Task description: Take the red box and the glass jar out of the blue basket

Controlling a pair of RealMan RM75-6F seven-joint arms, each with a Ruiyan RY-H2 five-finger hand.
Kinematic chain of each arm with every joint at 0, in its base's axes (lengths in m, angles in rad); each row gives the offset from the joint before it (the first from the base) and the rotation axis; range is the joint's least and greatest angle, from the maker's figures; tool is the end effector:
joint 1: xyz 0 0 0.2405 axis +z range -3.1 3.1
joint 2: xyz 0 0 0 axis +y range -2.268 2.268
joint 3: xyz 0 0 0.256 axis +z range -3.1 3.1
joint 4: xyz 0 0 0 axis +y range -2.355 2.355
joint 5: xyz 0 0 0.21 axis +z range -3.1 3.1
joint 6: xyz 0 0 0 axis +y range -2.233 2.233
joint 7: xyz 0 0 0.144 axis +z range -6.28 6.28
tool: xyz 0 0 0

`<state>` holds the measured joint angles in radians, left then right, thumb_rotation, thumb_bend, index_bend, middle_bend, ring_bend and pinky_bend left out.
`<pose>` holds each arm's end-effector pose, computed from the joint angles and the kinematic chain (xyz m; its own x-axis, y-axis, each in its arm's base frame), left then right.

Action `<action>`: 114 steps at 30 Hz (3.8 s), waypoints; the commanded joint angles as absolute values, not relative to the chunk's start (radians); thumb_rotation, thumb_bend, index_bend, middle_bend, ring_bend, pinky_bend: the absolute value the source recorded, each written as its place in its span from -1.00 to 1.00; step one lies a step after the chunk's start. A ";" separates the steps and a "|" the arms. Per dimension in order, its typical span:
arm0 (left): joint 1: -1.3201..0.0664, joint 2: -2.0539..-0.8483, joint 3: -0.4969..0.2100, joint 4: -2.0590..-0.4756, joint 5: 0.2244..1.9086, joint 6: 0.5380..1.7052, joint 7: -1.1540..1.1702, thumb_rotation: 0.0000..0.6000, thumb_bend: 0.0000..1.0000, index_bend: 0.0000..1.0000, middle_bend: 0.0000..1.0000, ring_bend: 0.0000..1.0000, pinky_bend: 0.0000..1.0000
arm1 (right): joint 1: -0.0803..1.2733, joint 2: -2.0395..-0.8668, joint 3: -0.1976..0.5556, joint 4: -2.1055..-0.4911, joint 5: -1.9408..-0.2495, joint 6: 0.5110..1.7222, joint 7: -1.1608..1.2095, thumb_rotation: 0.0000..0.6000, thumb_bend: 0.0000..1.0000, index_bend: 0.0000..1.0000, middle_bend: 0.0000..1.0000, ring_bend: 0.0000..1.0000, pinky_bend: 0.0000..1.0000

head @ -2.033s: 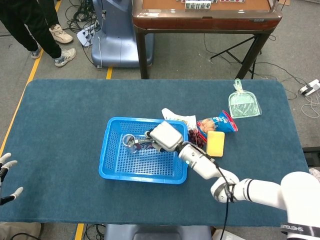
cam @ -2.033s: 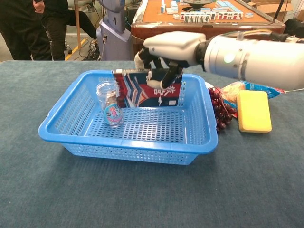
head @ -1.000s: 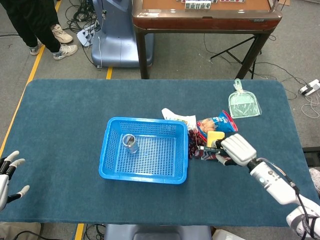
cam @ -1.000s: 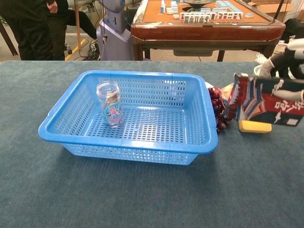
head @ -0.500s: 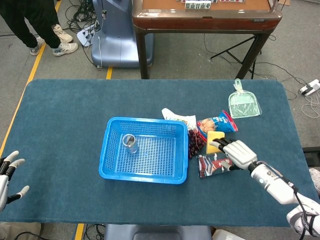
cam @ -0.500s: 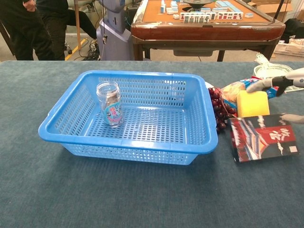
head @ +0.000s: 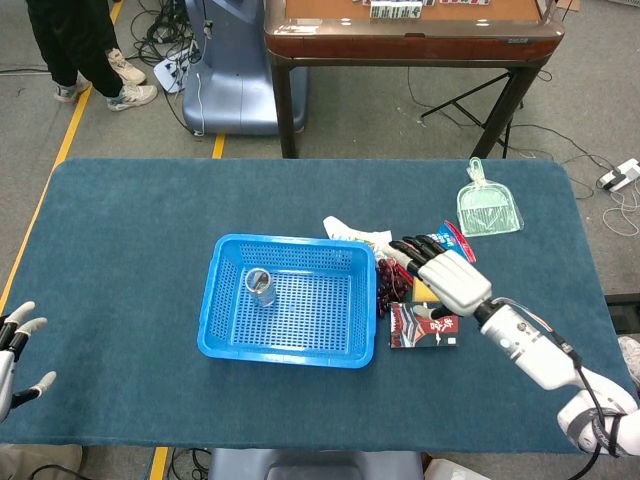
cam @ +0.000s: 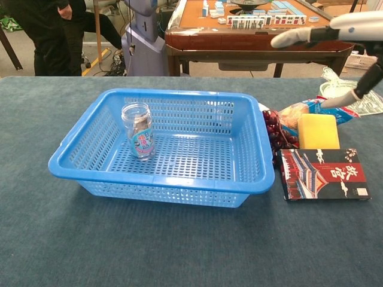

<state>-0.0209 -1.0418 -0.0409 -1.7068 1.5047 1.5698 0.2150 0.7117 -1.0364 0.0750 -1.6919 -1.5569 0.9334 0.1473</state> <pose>-0.3040 0.1585 0.1844 0.5700 -0.0376 0.8208 0.8214 0.0503 -0.5681 -0.1645 -0.3233 0.1089 0.4948 -0.2695 0.8262 -0.7779 -0.5612 0.2828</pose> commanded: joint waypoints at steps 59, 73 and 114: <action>0.010 -1.022 -0.050 -1.688 1.506 1.616 0.166 1.00 -0.70 -0.37 -0.71 -0.69 -0.64 | 1.257 -1.524 0.271 -1.390 -0.905 0.713 -0.158 1.00 -0.13 -0.26 -0.20 -0.23 0.37; 0.002 -1.028 -0.051 -1.687 1.516 1.608 0.167 1.00 -0.70 -0.37 -0.71 -0.69 -0.63 | 0.971 -1.104 0.197 -1.613 -0.982 0.844 -0.102 1.00 -0.15 -0.26 -0.20 -0.20 0.37; -0.021 -1.058 -0.044 -1.671 1.501 1.562 0.188 1.00 -0.70 -0.38 -0.71 -0.69 -0.63 | 0.633 -1.120 0.034 -1.354 -1.332 0.780 0.299 1.00 -0.64 -1.00 -0.85 -0.74 -0.17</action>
<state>-0.0213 -1.0577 -0.0441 -1.6713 1.5006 1.5624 0.1874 0.6480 -1.1377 0.0327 -1.3392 -1.3190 0.7570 0.2878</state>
